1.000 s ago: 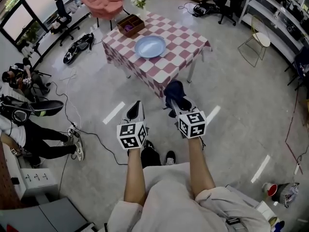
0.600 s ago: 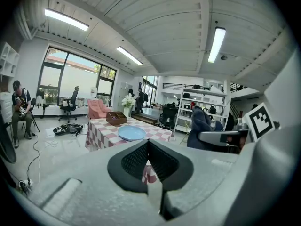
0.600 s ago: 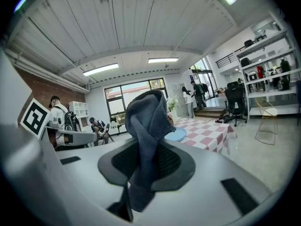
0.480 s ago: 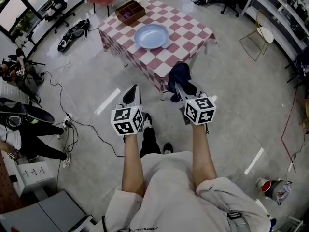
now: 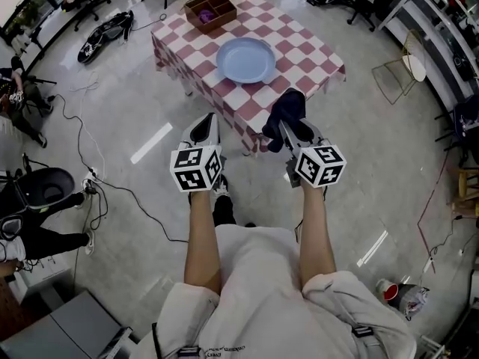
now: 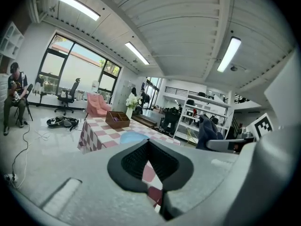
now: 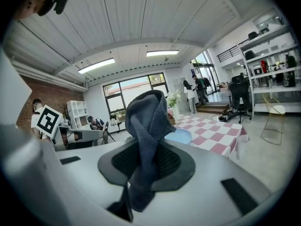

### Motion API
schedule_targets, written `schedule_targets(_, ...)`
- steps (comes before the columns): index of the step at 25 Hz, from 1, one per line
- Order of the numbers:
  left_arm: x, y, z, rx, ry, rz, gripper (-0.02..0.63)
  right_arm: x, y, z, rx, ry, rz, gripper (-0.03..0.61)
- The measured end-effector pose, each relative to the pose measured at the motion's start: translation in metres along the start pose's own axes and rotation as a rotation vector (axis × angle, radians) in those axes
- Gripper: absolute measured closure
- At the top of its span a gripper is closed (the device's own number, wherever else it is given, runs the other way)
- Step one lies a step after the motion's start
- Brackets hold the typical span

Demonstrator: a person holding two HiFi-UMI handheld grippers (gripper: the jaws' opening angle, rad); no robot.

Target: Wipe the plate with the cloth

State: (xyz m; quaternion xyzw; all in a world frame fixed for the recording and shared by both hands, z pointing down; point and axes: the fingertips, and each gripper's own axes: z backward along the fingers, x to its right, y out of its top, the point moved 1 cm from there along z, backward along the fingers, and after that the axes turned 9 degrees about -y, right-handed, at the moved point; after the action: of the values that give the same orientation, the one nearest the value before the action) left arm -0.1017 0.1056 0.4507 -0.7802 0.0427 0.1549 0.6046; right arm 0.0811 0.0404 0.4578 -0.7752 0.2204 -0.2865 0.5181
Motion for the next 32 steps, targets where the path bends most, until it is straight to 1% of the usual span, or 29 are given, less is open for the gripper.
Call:
schedule_targets(3,-0.024,0.007,-0.025,-0.008,-0.025,0.013,0.606,0.0,0.008,-0.03,-0.012,-0.017,0.019,0.489)
schedule_targets(10,-0.082,0.029,-0.074,-0.012,-0.064,0.043,0.606,0.003,0.029,-0.093,-0.019,-0.06,0.018,0.489)
schedule_targets(12,-0.098,0.029,-0.083,-0.014,-0.067,0.061,0.606,0.004,0.03,-0.107,-0.031,-0.069,0.017,0.489)
schedule_targets(16,-0.121,0.02,-0.099,-0.047,-0.092,0.081,0.606,0.004,0.025,-0.123,-0.062,-0.083,0.032,0.489)
schedule_targets(21,-0.132,0.014,-0.119,-0.066,-0.128,0.103,0.606,0.017,0.02,-0.131,-0.072,-0.131,0.023,0.489)
schedule_targets(25,-0.137,0.016,-0.136,-0.053,-0.129,0.142,0.606,0.029,0.023,-0.135,-0.067,-0.152,0.015,0.489)
schedule_targets(29,-0.138,0.017,-0.154,-0.084,-0.137,0.104,0.606,0.038,0.024,-0.146,-0.057,-0.153,0.006,0.489)
schedule_targets(32,-0.136,0.015,-0.167,-0.111,-0.145,0.092,0.606,0.046,0.029,-0.16,-0.049,-0.147,-0.003,0.489)
